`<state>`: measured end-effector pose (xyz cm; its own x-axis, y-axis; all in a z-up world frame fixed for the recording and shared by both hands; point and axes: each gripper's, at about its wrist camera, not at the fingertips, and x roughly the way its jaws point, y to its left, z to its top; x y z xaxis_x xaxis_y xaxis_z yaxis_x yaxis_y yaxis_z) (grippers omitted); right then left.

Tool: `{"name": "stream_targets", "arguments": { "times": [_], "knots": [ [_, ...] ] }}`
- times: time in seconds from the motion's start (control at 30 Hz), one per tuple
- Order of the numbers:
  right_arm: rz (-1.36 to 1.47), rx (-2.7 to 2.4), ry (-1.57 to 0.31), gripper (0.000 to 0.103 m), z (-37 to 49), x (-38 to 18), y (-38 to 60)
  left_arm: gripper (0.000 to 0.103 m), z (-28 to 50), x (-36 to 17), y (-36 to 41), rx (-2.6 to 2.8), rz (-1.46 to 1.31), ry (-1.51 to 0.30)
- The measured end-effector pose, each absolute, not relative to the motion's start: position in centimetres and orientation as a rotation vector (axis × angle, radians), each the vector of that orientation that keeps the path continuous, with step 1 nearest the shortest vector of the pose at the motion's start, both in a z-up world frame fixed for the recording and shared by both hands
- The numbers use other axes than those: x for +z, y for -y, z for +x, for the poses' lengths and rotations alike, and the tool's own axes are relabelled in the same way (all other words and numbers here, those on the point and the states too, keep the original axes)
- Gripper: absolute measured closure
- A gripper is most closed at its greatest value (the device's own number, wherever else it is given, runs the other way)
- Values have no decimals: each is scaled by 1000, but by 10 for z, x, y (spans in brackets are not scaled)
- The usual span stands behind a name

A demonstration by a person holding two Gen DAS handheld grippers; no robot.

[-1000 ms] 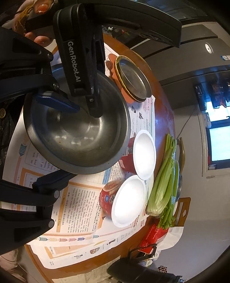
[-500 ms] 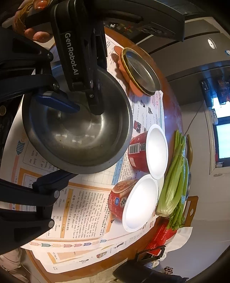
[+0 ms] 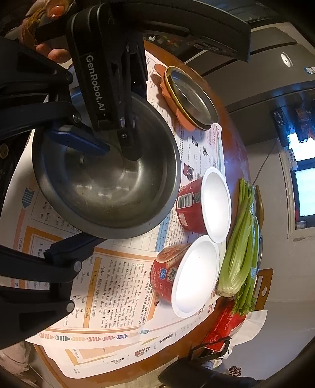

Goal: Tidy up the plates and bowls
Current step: 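Carry the steel bowl with the left tool and lower it onto the newspaper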

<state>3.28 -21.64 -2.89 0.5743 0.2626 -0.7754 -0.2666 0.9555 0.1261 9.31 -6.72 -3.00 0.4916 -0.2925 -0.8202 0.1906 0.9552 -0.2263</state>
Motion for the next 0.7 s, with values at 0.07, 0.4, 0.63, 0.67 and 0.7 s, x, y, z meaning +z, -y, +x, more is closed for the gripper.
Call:
{"name": "stream_targets", "arguments": {
  "times": [0.07,0.4,0.63,0.67,0.7],
  "knots": [
    [-4,309,-907,40,33,-29,218,50,92,-30,68,-299,-113,-1019],
    [18,316,-906,40,31,-29,224,49,90,-31,73,-308,-109,-1027],
    [33,317,-896,40,29,-27,230,49,88,-28,69,-297,-112,-1021],
    [37,315,-895,40,29,-27,232,49,87,-27,69,-296,-113,-1019],
    [40,314,-894,40,29,-27,233,49,87,-26,68,-294,-114,-1017]
  ]
}}
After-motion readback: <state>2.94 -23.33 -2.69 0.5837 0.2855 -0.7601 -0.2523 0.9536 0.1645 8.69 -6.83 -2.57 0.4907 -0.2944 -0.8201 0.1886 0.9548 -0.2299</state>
